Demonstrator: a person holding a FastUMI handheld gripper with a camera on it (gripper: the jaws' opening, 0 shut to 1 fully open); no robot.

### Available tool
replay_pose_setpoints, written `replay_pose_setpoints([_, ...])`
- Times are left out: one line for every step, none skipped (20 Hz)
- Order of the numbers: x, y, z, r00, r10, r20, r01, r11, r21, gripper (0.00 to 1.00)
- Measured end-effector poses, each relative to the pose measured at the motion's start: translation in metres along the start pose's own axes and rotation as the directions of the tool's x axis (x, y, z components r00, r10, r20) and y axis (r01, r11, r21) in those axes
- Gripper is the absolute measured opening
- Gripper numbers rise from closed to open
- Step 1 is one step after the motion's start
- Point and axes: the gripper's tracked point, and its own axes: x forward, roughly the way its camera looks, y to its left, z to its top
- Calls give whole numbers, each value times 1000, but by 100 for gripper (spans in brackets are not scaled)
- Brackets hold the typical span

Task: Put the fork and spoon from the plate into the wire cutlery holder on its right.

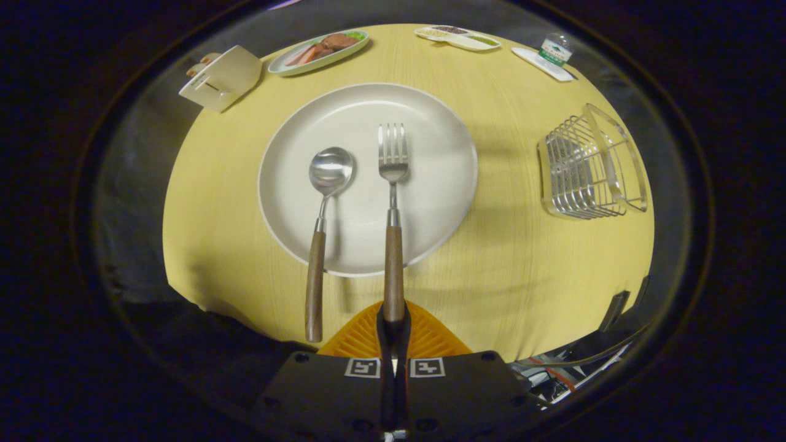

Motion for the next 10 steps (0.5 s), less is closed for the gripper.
replay_pose_setpoints([-4,-1,-2,1000,5,3,-5,1000,9,4])
replay_pose_setpoints([-11,-3,-2,1000,7,7,-7,1000,15,4])
replay_pose_setpoints([-18,-7,-3,1000,5,12,-5,1000,17,4])
replay_pose_setpoints([-26,-12,-3,1000,1,23,-2,1000,23,4])
replay_pose_setpoints([-35,-17,-4,1000,1,31,-2,999,32,4])
replay_pose_setpoints([-46,-24,-3,999,-1,39,-1,999,47,4])
replay_pose_setpoints([-57,-33,-1,999,-6,47,3,998,66,4])
replay_pose_setpoints([-69,-45,0,998,-15,55,10,996,87,4])
replay_pose_setpoints([-79,-58,1,998,-30,64,23,994,106,4])
replay_pose_setpoints([-89,-73,1,997,-52,65,44,991,123,4])
